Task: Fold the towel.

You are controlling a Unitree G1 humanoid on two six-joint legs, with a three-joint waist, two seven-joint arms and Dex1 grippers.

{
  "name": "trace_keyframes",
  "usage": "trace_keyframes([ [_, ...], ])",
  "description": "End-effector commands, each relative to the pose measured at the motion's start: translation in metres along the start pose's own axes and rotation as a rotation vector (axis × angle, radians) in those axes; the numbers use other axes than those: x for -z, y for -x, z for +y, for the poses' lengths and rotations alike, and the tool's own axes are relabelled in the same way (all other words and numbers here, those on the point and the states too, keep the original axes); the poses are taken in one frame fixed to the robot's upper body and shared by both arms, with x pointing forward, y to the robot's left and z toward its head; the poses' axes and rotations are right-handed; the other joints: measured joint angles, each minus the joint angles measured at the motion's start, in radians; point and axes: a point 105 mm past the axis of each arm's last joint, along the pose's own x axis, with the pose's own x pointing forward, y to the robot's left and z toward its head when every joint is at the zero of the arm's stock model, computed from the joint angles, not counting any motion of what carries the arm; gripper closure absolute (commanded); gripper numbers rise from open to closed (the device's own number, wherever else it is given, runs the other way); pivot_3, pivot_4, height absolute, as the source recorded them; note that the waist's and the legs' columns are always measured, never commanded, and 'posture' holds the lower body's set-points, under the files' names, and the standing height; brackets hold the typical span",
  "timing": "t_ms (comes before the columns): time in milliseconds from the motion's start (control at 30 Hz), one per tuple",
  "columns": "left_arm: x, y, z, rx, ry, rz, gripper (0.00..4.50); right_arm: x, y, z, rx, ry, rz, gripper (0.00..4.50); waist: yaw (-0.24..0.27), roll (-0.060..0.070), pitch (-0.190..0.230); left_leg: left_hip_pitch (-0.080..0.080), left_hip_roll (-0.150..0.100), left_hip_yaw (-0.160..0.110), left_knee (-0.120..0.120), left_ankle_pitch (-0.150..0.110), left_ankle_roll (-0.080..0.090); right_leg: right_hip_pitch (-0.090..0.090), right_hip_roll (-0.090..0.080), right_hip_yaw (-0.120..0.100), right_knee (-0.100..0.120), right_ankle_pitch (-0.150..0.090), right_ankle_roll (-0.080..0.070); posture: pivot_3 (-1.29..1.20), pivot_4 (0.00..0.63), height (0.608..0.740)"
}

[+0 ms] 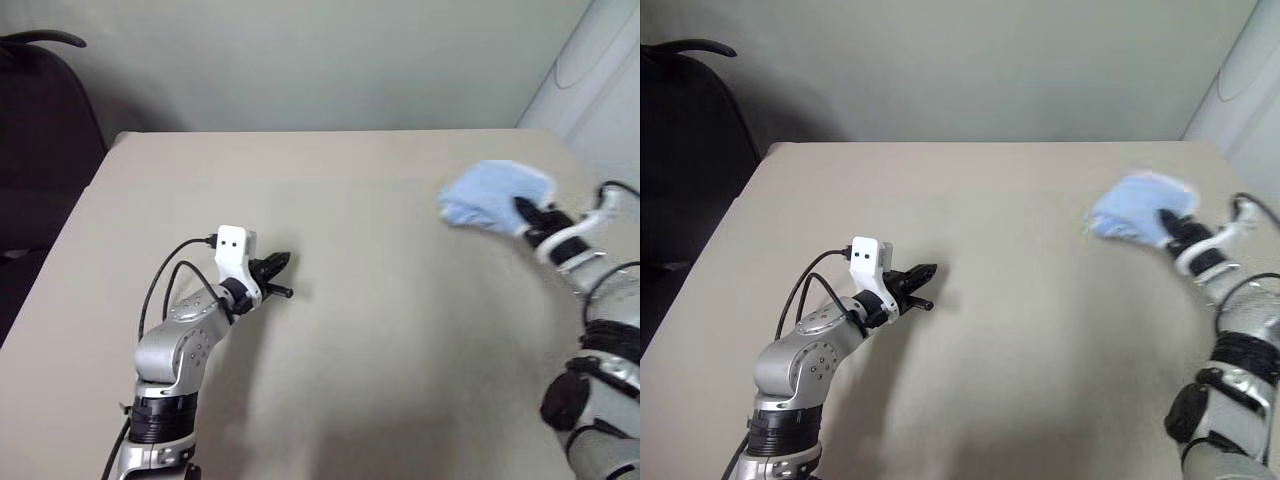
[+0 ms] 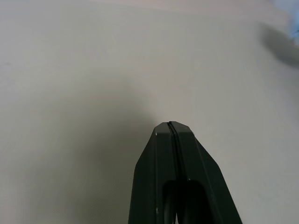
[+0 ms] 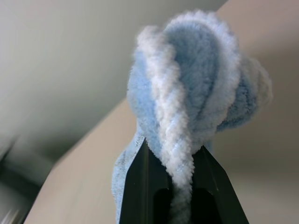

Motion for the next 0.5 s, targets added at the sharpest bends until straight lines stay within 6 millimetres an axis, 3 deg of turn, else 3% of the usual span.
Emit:
trace_keyframes([
  [33, -0.01, -0.006, -0.012, 0.05, -0.014, -0.032, 4.5, -0.029, 0.013, -0.05, 0.22, -0.1, -0.134, 4.47, 0.0, 0.0, 0.0, 0.0, 0.0, 0.0, 0.0, 0.0, 0.0, 0.0, 0.0, 0.0, 0.0, 0.0, 0.0, 0.0, 0.15, 0.74],
  [133, -0.011, -0.012, -0.017, 0.074, -0.022, -0.025, 4.5, -0.023, 0.02, -0.08, 0.377, -0.098, -0.107, 4.47, 0.0, 0.0, 0.0, 0.001, 0.001, 0.001, -0.001, 0.0, 0.001, 0.0, 0.0, 0.001, 0.001, 0.0, 0.0, 0.0, 0.15, 0.74],
  [300, -0.014, -0.016, -0.02, 0.087, -0.029, -0.03, 4.5, -0.012, 0.024, -0.099, 0.493, -0.045, -0.068, 4.47, -0.007, 0.001, 0.0, 0.001, 0.001, 0.003, 0.0, -0.001, 0.002, -0.001, 0.0, 0.002, 0.003, 0.0, 0.0, 0.0, 0.15, 0.74],
  [500, -0.007, -0.01, -0.019, 0.073, -0.012, -0.024, 4.5, -0.024, 0.025, -0.096, 0.466, 0.0, -0.11, 2.61, -0.006, 0.001, 0.0, 0.002, 0.001, 0.003, 0.001, -0.005, 0.008, 0.0, 0.0, 0.002, 0.003, 0.0, 0.0, 0.0, 0.15, 0.74],
])
